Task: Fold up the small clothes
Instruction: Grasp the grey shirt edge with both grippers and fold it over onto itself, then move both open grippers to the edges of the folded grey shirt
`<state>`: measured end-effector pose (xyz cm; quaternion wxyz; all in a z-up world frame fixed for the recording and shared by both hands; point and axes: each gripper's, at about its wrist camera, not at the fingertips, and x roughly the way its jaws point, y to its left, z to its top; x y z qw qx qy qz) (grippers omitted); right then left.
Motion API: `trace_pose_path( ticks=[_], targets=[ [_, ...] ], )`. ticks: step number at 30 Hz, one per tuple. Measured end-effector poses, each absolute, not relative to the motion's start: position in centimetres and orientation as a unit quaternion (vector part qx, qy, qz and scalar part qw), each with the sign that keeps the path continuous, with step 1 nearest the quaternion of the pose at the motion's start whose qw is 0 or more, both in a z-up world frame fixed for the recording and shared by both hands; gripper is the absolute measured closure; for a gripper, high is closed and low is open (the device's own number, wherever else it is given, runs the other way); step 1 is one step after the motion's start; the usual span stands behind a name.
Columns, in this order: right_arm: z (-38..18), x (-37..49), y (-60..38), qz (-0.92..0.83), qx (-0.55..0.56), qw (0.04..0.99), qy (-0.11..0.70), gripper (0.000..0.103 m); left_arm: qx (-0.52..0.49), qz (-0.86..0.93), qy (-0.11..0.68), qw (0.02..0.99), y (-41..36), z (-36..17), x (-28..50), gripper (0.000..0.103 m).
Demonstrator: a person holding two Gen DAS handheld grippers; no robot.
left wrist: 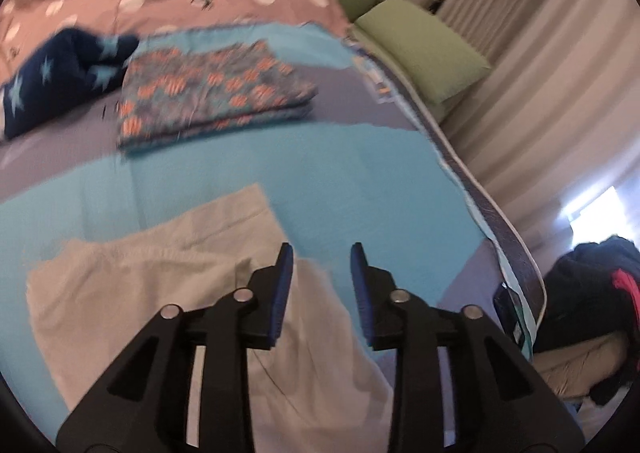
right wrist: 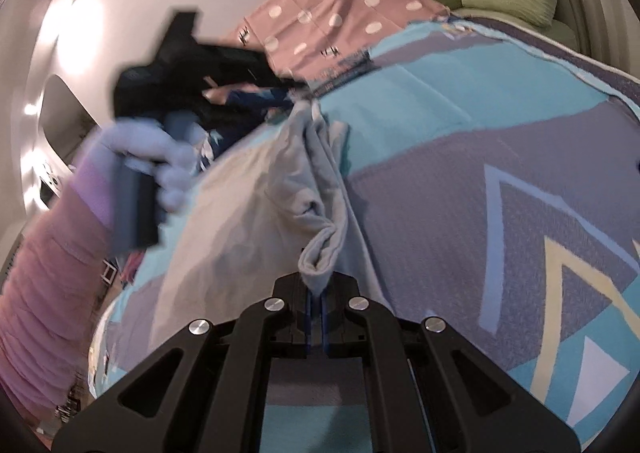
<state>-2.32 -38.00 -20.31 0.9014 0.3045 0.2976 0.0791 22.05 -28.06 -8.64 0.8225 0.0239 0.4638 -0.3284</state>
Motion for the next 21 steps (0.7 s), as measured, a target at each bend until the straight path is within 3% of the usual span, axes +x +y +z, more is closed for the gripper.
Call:
trace_pose_path(
  ticks=[3, 6, 15, 21],
  targets=[
    [-20.6, -2.4, -38.6, 0.08, 0.32, 0.895, 0.301, 0.093, 0.047, -0.351, 0.435, 0.828, -27.0, -6.5, 19.7, 0.055],
    [-20.7, -2.5, -39.3, 0.07, 0.322, 0.895, 0.302, 0.088, 0.067, -0.359, 0.413, 0.834, -24.1, -5.7, 16.8, 0.049],
    [-17.7, -4.4, -39.2, 0.081, 0.275, 0.917, 0.279, 0.087, 0.132, -0.305, 0.385, 0.861, -13.5, -8.9, 8.0, 0.041],
    [-15.6, -1.8, -35.6, 0.134, 0.204, 0.928, 0.28, 0.087, 0.094, -0.297, 0.408, 0.858, -9.5, -11.5, 4.5, 0.041]
  ],
)
